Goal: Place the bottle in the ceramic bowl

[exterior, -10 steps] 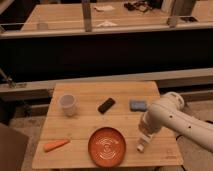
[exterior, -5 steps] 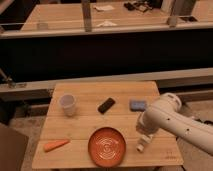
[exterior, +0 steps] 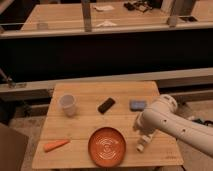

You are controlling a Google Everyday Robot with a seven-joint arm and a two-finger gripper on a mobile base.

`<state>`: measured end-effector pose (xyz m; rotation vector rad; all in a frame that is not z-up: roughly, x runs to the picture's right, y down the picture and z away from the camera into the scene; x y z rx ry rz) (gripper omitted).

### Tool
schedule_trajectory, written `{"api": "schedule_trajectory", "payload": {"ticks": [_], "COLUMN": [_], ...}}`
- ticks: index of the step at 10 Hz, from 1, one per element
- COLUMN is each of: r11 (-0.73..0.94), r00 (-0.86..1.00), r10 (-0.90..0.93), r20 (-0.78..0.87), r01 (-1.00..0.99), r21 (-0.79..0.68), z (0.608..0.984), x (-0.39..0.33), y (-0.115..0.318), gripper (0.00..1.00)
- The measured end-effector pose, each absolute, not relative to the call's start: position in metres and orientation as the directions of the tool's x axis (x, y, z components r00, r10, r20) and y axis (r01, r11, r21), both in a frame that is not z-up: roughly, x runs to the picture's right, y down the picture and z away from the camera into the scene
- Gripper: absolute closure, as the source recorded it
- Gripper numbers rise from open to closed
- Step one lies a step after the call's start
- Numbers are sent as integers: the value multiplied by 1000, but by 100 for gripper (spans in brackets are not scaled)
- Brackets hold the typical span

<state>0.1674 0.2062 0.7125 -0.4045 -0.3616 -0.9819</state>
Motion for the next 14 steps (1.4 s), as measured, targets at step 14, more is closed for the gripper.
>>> {"api": "schedule_trajectory", "payload": {"ticks": [14], "r11": [462], "r00": [485], "r10": [-705], "r20": [517], "r01": [868], "r21": [-184], "z": [765], "x": [196], "y": [247], "gripper": [21]}}
